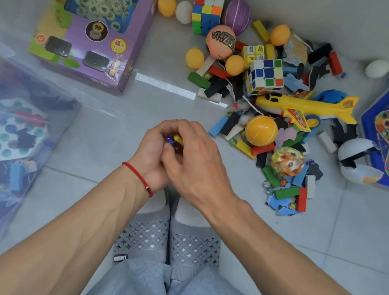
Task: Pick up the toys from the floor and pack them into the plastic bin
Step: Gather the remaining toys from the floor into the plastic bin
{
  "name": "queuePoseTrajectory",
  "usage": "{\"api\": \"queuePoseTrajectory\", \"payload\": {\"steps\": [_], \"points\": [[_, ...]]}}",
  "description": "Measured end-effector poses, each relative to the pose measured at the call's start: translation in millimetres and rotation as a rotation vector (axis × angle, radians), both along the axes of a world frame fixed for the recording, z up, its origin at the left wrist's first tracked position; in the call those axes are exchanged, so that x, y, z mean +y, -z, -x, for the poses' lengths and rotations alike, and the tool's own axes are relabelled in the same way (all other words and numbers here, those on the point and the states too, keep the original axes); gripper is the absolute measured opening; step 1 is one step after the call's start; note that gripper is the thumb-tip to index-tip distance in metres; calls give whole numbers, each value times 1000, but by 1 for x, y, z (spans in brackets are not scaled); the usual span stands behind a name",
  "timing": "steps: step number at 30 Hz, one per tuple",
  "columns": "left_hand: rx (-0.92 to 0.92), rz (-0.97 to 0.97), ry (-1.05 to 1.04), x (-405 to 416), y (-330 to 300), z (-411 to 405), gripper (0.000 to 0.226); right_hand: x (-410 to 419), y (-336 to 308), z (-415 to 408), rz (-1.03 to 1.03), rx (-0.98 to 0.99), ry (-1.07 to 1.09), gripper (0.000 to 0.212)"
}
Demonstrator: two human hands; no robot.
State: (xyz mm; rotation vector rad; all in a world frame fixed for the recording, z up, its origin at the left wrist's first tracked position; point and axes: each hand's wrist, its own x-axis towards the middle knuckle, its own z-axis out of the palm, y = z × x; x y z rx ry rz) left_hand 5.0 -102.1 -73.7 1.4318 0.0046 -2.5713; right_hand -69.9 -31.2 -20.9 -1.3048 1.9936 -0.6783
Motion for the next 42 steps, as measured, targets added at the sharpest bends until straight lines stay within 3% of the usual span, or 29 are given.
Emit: {"api": "queuePoseTrajectory", "payload": {"steps": [4, 7, 10, 13, 16, 18, 19, 21, 23, 25, 27, 31, 36, 42], "points": [[75, -6, -42, 14, 1, -4, 11, 15, -9, 9, 126, -6, 3, 18], [30, 41, -36, 16, -1, -1, 28, 26, -2, 48, 238, 348, 150, 24], [5, 51, -2, 15, -2, 0, 34, 38, 16, 94, -3, 695, 204, 43], [31, 46, 12, 19, -8, 3, 34, 43, 39, 111, -135, 757, 82, 49], [17, 56, 23, 24, -24, 4, 35, 41, 37, 109, -69, 724, 44, 52], [9, 77, -4, 27, -43, -2, 35, 38, 13, 103, 20, 494, 142, 46], [8, 87, -26, 28, -56, -7, 35, 37, -3, 98, 34, 275, 278, 40], [12, 125, -72, 29, -89, -23, 35, 29, -42, 87, -68, -391, 611, 29], [20, 185, -112, 27, -129, -47, 34, 21, -75, 77, -246, -1007, 707, 33], [-1, 261, -170, 23, -174, -77, 30, 9, -111, 62, -350, -1271, 602, 41], [-27, 336, -260, 16, -216, -113, 27, -12, -149, 35, -381, -1336, 445, 43], [-193, 475, -474, 3, -270, -195, 29, -61, -227, -38, -420, -1207, 70, 48], [-397, 417, -646, -11, -280, -285, 38, -102, -285, -117, -485, -916, -94, 63], [-570, 417, -644, -2, -289, -308, 53, -102, -277, -126, -388, -546, -177, 32]]}}
